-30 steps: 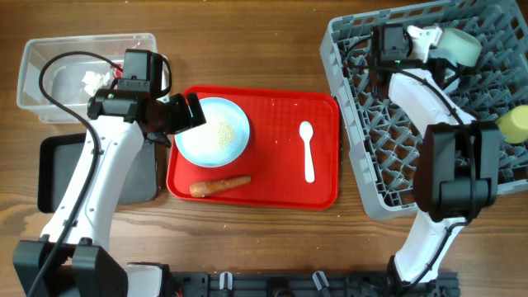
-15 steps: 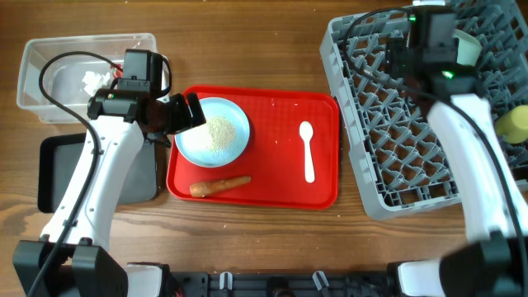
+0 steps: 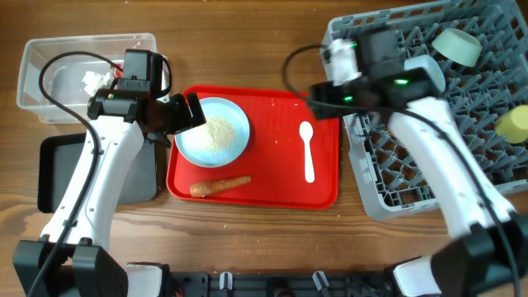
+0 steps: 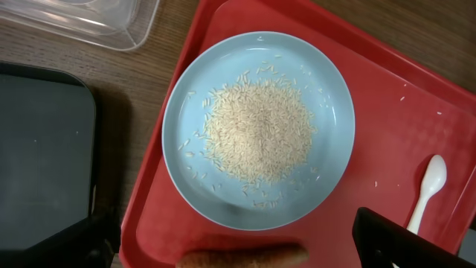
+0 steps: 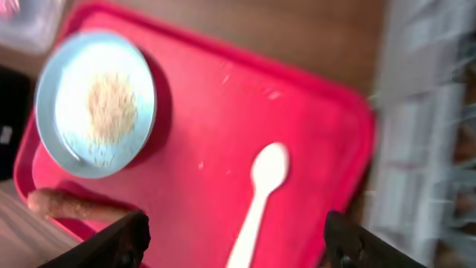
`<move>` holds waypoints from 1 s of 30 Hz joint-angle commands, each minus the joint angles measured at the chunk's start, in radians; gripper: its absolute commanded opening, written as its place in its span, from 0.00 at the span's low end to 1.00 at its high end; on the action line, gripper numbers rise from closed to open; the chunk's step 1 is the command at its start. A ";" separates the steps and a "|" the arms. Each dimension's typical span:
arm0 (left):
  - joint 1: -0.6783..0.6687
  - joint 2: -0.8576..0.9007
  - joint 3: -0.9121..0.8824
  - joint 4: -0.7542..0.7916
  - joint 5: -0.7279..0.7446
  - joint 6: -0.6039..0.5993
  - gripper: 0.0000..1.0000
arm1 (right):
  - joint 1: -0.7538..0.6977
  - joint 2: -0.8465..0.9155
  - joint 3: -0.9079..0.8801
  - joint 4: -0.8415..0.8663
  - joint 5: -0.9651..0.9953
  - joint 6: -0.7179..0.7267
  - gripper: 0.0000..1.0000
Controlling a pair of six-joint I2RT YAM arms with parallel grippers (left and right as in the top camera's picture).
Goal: Sort waste into correct bins and load items into the dishwasher rack
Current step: 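Carry the light-blue bowl into the rack and release it, then lower the right gripper onto the white spoon and grasp it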
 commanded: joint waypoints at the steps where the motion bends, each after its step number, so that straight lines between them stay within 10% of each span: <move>1: 0.005 -0.014 0.008 0.000 0.005 0.005 1.00 | 0.089 0.116 0.006 -0.011 0.120 0.150 0.77; 9: 0.005 -0.014 0.007 0.000 0.005 0.005 1.00 | 0.136 0.317 0.005 -0.089 0.167 0.373 0.73; 30: 0.005 -0.014 0.008 -0.004 0.005 0.005 1.00 | 0.136 0.468 0.005 0.089 0.290 0.389 0.74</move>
